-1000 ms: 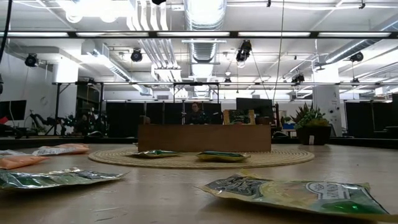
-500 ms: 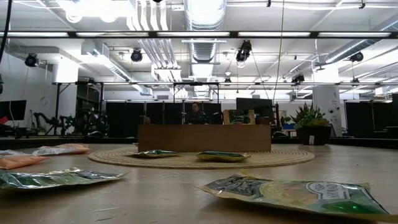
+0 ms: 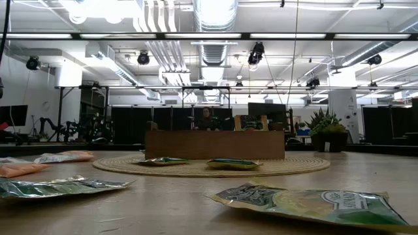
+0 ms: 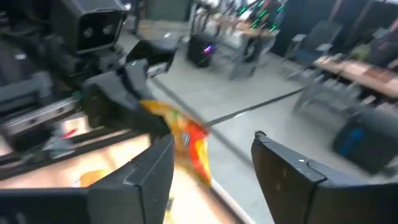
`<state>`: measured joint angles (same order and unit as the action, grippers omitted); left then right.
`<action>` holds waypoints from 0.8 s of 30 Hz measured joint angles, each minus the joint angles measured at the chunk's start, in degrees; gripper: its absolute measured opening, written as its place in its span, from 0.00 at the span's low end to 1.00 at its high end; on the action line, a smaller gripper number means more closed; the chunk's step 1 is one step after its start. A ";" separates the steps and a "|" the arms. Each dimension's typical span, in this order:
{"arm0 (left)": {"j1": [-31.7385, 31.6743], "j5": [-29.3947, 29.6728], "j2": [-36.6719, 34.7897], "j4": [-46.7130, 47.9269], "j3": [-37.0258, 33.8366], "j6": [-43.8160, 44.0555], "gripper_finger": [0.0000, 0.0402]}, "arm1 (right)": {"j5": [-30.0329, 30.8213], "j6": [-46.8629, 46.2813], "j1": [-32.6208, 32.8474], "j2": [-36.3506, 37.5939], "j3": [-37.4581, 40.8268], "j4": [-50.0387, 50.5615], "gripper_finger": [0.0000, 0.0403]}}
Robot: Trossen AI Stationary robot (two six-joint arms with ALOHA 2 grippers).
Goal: Pick & Place Tea
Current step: Put the orange tea bag into the right section of the wooden organizer
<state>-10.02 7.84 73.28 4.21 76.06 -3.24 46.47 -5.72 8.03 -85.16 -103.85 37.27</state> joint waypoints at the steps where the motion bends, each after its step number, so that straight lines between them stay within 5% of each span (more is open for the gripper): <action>1: 0.00 0.02 0.02 0.61 0.18 0.02 0.00 | -0.27 -1.29 0.03 0.68 0.00 1.65 0.54; 10: -0.50 -3.55 4.29 8.64 5.19 1.92 0.00 | -0.05 -7.54 0.07 6.30 0.11 11.35 0.56; 24: -0.54 -12.90 20.85 32.36 27.29 0.26 0.00 | -0.54 -11.07 0.09 7.74 0.15 19.56 0.56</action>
<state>-10.57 -5.07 94.13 36.57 103.35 -2.98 45.93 -16.78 8.12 -77.43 -103.70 56.83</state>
